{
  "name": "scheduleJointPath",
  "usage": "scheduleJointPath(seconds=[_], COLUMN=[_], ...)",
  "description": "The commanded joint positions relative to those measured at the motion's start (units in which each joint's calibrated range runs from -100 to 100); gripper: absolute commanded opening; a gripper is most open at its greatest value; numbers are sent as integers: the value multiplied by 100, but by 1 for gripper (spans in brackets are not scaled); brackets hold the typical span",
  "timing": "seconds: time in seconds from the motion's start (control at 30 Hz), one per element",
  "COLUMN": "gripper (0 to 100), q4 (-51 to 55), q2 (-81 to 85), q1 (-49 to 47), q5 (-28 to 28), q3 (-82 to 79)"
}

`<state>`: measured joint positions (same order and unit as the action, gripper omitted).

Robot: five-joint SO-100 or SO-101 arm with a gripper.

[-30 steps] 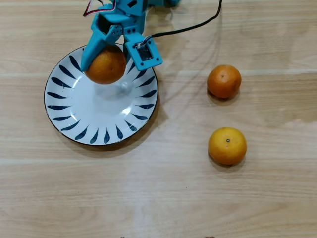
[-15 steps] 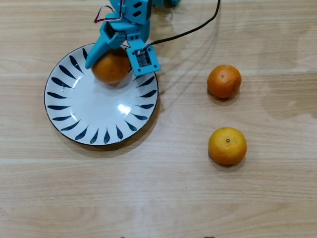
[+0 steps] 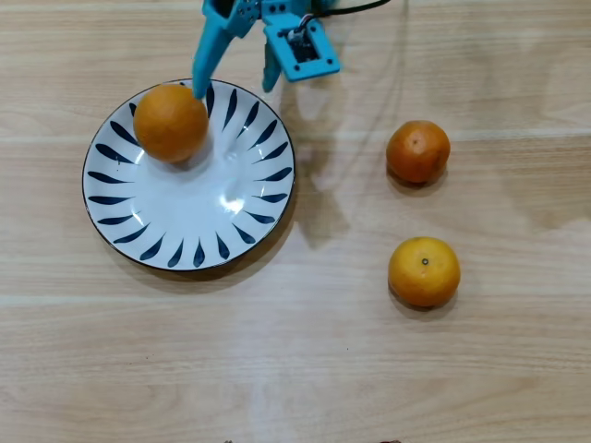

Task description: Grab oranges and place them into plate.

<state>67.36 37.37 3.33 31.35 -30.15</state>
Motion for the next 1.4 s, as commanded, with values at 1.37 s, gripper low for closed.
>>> scheduleJointPath(seconds=[1.37], gripper=[13], q4=[2972], q2=[-5436], q1=[-3422], q5=[3331], q3=[5853])
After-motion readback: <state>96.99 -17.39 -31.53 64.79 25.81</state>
